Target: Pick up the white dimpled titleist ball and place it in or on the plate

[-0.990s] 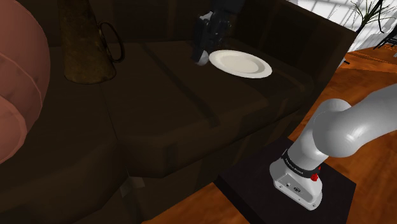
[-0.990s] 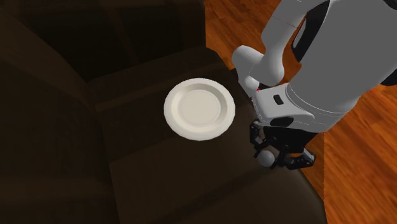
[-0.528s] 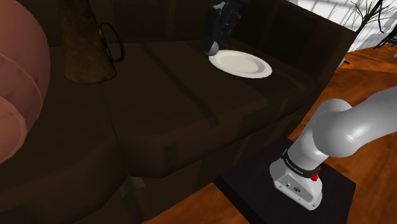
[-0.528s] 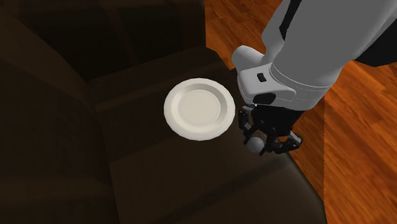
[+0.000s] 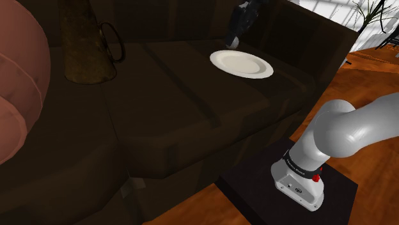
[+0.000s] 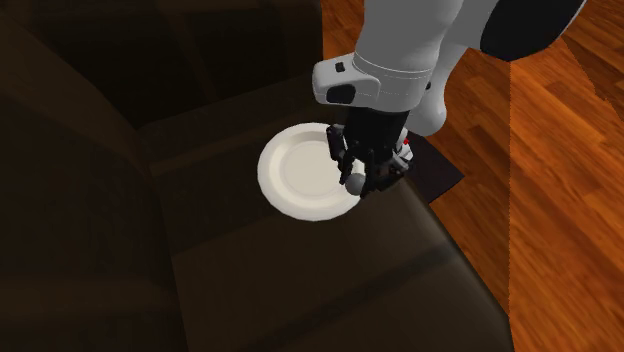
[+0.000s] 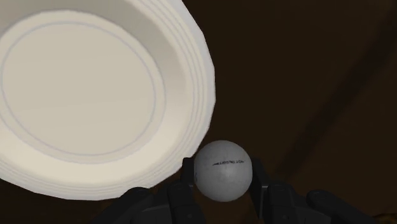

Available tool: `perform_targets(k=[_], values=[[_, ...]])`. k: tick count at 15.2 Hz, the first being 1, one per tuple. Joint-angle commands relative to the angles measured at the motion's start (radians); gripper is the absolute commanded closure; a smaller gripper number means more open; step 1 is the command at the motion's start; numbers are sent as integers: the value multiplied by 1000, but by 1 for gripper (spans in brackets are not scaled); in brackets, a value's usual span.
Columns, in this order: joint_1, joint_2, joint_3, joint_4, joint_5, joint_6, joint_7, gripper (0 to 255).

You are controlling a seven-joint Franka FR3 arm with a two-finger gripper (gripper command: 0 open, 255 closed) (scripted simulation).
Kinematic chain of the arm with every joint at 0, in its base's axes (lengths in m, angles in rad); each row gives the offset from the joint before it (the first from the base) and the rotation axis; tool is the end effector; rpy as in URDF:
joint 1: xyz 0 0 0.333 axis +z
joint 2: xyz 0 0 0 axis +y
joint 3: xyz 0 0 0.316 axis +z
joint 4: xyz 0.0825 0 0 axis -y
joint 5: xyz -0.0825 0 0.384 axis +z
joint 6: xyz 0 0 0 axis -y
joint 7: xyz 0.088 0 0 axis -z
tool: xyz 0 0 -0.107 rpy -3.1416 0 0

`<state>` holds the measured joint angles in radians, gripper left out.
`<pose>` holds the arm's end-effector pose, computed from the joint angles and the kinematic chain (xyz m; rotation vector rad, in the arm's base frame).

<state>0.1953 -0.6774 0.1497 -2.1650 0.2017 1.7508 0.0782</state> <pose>0.3243 0.1560 0.6614 -2.9448 -0.3488 -0.3443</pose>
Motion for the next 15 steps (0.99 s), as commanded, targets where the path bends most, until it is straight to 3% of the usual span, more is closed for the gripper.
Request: perform_targets(k=[1, 7, 15], values=[[-11, -23, -51, -15, -16, -18, -54, 255], [-47, -39, -190, -20, -71, -52, -203, 255], [-49, -74, -189, -152, -68, 45, -216, 255]])
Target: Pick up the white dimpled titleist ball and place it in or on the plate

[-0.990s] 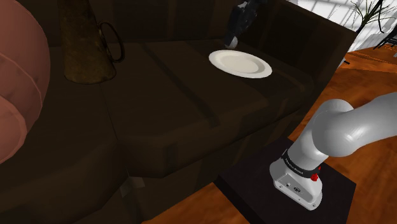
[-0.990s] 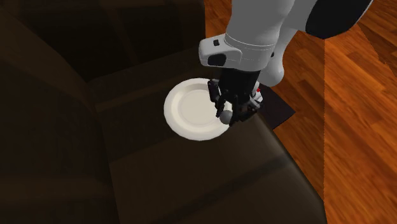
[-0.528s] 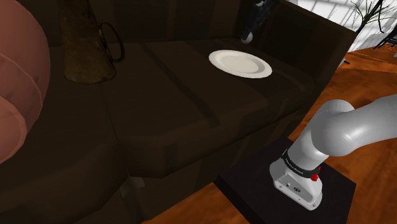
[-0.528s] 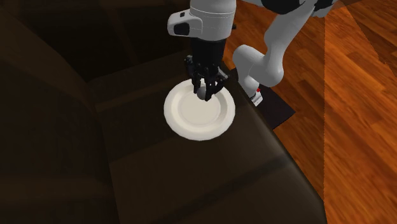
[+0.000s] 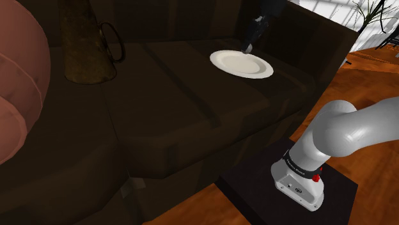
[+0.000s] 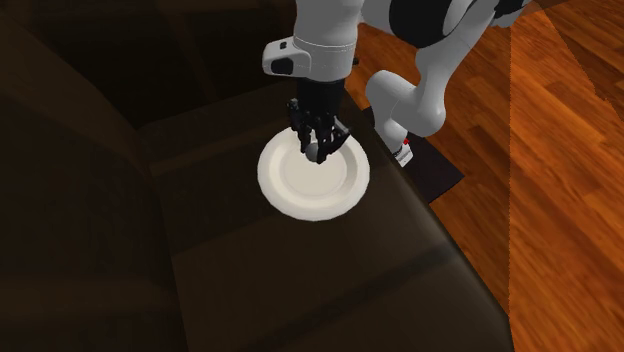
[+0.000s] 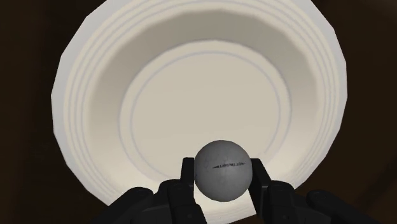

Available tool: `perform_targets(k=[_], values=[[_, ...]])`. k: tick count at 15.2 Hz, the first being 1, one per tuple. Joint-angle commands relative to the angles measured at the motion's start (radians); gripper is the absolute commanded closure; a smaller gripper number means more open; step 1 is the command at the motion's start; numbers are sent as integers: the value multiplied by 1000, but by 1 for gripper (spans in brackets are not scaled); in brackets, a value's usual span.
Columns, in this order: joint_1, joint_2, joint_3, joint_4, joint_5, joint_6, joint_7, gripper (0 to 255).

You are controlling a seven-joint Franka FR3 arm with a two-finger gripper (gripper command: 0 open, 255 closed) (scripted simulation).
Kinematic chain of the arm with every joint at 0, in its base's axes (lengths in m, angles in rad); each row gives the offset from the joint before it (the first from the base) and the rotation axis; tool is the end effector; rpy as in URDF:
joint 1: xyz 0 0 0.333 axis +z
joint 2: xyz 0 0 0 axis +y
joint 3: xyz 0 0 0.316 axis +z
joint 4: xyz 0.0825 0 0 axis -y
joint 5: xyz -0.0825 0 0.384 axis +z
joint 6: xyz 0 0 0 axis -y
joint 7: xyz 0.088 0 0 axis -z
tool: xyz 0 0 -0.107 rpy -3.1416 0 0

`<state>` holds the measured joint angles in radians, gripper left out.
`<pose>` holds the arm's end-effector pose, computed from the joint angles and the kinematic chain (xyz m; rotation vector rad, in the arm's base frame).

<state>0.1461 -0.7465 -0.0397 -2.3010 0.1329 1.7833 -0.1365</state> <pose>0.3359 0.0430 0.6263 -2.9443 -0.3508 -0.3424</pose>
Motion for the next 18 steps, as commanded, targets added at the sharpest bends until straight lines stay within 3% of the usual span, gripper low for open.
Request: perform_targets(k=[1, 6, 14, 15, 18], values=[[0, -8, 1, -32, 1, 24, -3, 255], [-1, -22, 1, -106, 3, 83, -11, 255], [-1, -22, 1, -106, 3, 83, -11, 255], [-1, -22, 1, -106, 3, 83, -11, 0], [-1, -22, 1, -106, 3, 83, -11, 0]])
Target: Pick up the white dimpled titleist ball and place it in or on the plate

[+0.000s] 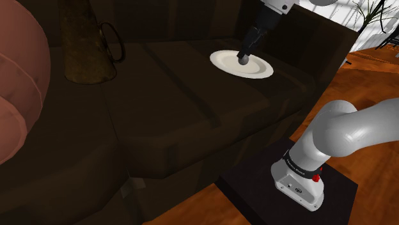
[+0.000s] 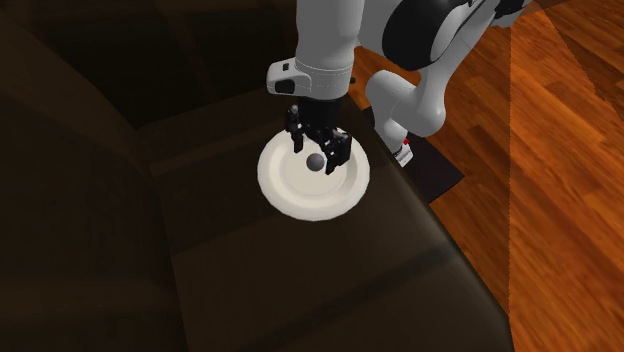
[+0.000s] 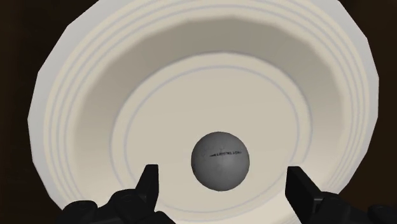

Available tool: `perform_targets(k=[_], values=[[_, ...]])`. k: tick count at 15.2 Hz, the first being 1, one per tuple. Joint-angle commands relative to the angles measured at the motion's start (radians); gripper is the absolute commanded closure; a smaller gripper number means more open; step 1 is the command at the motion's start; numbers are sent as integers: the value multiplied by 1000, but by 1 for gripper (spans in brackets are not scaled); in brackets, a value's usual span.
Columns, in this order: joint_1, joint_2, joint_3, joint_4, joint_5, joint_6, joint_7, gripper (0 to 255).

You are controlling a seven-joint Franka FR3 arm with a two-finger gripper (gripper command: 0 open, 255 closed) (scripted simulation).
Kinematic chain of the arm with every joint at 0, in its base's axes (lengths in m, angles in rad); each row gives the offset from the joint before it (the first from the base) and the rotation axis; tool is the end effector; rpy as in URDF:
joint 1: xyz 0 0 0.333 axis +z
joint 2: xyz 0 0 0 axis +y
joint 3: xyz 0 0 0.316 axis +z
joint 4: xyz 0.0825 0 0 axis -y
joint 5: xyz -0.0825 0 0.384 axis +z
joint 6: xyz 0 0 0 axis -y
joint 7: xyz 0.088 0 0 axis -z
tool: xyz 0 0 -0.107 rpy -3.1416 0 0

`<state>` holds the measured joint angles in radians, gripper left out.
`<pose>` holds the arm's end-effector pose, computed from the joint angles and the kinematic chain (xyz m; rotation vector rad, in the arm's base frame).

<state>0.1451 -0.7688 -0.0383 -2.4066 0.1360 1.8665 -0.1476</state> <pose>0.3356 0.0432 0.5906 -2.9442 -0.3510 -0.3433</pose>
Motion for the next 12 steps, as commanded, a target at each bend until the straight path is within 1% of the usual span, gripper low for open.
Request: perform_targets(k=[1, 2, 6, 12], values=[[0, 0, 0, 0, 0, 0, 0, 0], [0, 0, 0, 0, 0, 0, 0, 0], [-4, -3, -14, 124, -11, -128, 3, 0], [-4, -3, -14, 124, -11, -128, 3, 0]])
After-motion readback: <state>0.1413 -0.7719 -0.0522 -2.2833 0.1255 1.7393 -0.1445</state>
